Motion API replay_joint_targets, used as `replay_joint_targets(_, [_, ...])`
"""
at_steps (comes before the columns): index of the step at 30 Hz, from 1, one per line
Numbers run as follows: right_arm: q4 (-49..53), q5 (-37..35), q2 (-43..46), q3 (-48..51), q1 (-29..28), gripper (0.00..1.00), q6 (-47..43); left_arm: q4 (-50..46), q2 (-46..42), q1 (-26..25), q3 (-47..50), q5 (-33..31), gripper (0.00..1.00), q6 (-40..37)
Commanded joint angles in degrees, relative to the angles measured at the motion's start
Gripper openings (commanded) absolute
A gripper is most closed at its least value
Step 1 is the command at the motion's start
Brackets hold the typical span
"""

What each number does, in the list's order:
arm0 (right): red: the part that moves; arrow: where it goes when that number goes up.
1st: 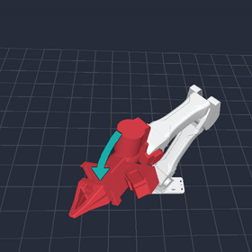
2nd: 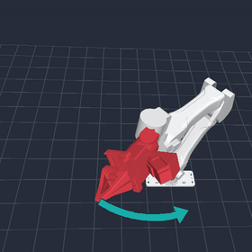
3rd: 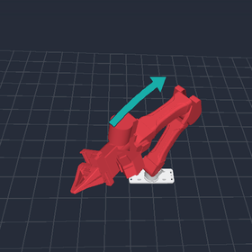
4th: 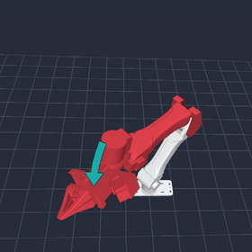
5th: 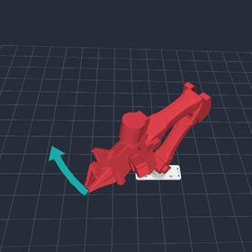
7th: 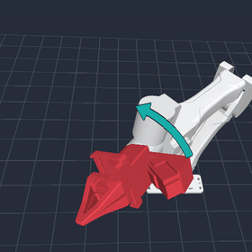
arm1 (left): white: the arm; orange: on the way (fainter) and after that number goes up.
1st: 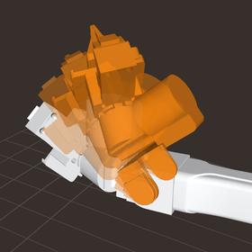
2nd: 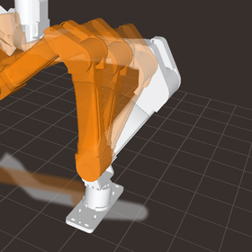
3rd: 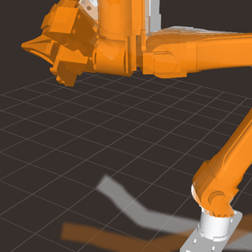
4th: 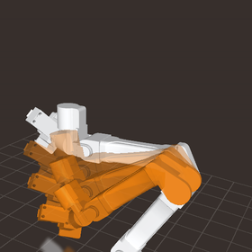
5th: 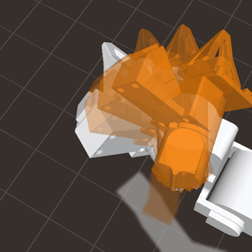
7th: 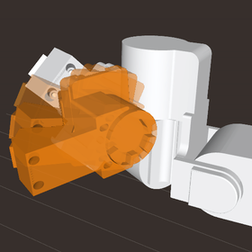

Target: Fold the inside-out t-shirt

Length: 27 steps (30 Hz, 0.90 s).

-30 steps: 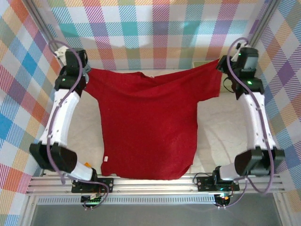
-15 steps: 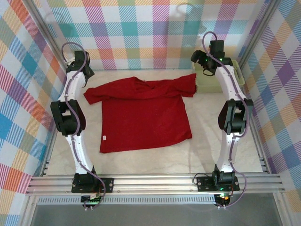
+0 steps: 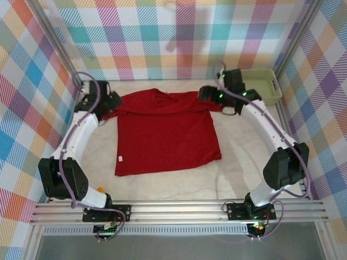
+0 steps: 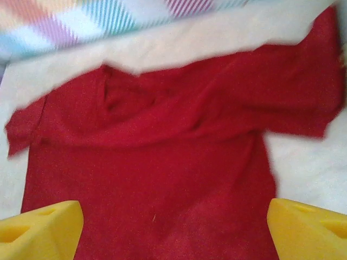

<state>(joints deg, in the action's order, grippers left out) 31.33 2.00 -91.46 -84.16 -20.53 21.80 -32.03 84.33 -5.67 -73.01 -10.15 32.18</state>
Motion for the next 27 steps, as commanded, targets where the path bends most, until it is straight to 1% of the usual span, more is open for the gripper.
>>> replay_joint_targets(1, [-0.04, 1.86, 0.04, 8.80, -2.73, 0.86, 1.48, 1.24, -0.30, -4.96, 7.24, 4.24, 0.91, 1.78])
replay_joint_targets(3, [-0.25, 2.38, 0.29, 13.23, -3.75, 0.85, 3.27, 1.78, -0.10, -7.80, 10.60, 5.39, 0.91, 1.62])
replay_joint_targets(6, [-2.02, 3.39, -0.01, 19.32, -4.16, 0.83, 6.02, 3.68, 1.03, -10.78, 15.63, 6.39, 0.90, 2.87])
replay_joint_targets(10, [-4.21, 4.86, -1.86, 24.58, -4.16, 0.81, 9.62, 6.86, 3.08, -12.71, 21.30, 7.55, 0.89, 4.93])
replay_joint_targets(14, [-3.87, 3.59, -5.12, 26.24, -4.03, 0.76, 12.46, 9.40, 4.06, -13.82, 25.30, 8.32, 0.89, 6.68])
replay_joint_targets(19, [-3.51, 1.66, -7.06, 27.72, -1.96, 0.71, 15.86, 9.43, 4.79, -17.09, 27.78, 7.62, 0.89, 7.81])
replay_joint_targets(22, [-2.42, -0.73, -5.77, 29.34, -0.50, 0.68, 16.87, 8.23, 4.68, -18.95, 29.14, 6.37, 0.89, 8.24])
replay_joint_targets(24, [-1.16, -3.27, -4.06, 30.23, -0.60, 0.67, 16.44, 7.26, 3.50, -19.74, 30.50, 4.96, 0.88, 8.84])
replay_joint_targets(27, [0.18, -5.52, -0.15, 31.99, -1.07, 0.70, 15.27, 3.74, -0.62, -21.06, 31.44, -0.20, 0.88, 9.52])
